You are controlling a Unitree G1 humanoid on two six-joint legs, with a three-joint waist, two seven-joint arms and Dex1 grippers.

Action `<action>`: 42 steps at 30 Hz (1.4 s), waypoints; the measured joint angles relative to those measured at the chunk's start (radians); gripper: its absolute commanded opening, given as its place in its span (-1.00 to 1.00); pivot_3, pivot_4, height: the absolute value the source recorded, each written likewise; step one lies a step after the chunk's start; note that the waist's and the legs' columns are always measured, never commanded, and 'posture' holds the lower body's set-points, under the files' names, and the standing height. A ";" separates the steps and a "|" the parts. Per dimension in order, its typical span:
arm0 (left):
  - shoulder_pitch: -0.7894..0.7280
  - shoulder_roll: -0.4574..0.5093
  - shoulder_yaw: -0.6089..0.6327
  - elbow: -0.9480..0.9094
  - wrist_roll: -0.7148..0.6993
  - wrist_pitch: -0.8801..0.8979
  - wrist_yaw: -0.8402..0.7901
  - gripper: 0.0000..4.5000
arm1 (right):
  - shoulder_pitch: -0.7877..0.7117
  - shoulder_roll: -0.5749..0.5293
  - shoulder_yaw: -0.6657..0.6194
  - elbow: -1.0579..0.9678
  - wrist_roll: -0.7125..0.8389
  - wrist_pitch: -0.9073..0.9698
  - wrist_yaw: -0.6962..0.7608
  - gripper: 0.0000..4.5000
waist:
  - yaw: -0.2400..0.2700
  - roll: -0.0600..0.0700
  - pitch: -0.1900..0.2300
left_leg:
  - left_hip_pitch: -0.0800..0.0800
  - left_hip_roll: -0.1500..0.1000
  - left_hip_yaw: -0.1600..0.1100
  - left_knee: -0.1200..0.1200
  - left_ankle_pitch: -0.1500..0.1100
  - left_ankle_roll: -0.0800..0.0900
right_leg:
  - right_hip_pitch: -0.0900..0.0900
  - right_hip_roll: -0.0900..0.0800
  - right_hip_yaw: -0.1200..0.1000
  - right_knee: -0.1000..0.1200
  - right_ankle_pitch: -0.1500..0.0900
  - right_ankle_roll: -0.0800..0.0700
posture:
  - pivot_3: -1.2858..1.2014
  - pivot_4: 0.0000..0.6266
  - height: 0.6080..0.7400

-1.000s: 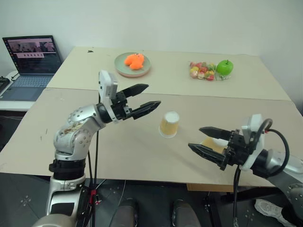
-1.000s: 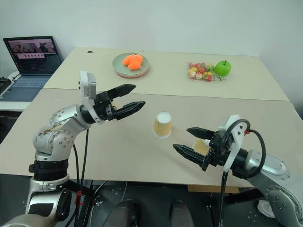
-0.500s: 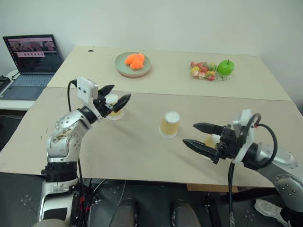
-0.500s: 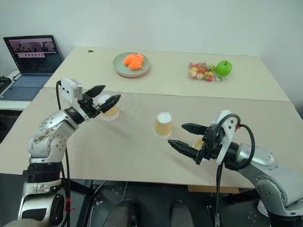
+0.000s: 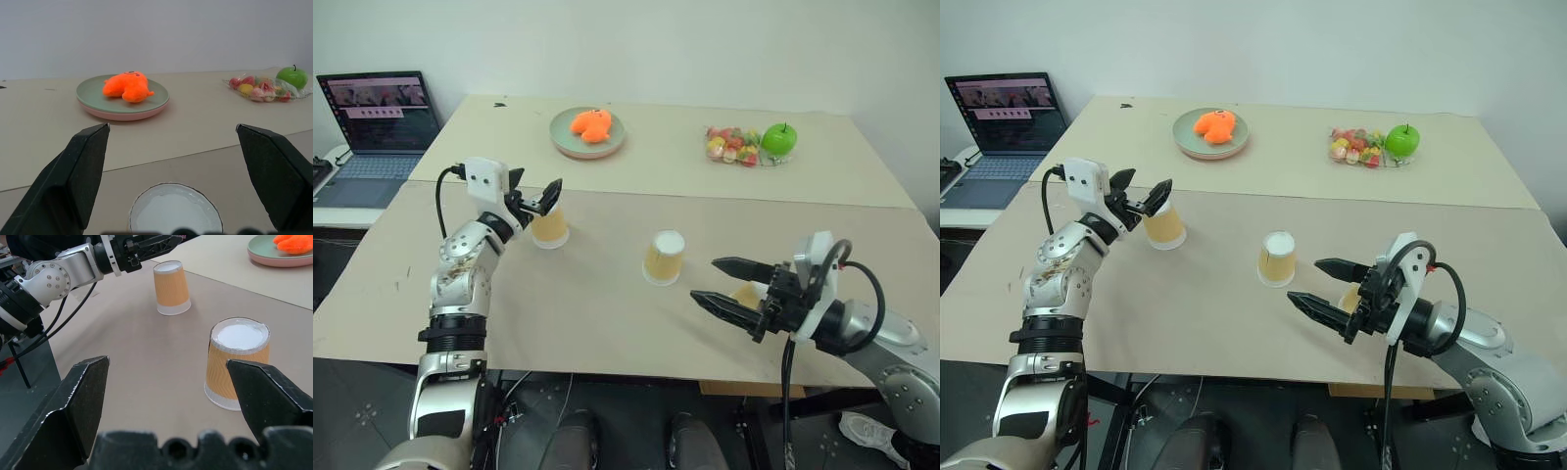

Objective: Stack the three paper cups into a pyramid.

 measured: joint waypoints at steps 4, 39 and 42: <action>0.021 -0.007 -0.012 0.034 0.014 -0.017 -0.001 0.96 | 0.011 0.002 -0.005 -0.006 0.000 0.000 -0.007 1.00 | 0.000 0.000 0.000 | 0.000 0.000 0.000 0.000 0.000 0.000 | 0.000 0.000 0.000 0.000 0.000 0.000 | 0.03 -0.52 0.03; -0.066 0.055 -0.208 0.017 -0.024 -0.005 -0.475 0.12 | 0.005 0.005 -0.013 -0.012 0.001 0.000 -0.019 1.00 | -0.006 0.000 0.000 | -0.001 0.000 0.001 0.000 0.000 0.000 | -0.002 0.000 0.000 0.000 0.000 0.000 | 0.03 -0.52 0.03; -0.058 0.107 -0.243 0.033 -0.027 0.031 -0.597 0.12 | 0.015 0.005 -0.023 -0.014 0.001 0.000 -0.028 1.00 | -0.010 0.000 0.000 | 0.000 0.000 0.001 0.000 0.000 0.000 | -0.001 0.001 0.000 0.001 0.000 0.000 | 0.03 -0.52 0.03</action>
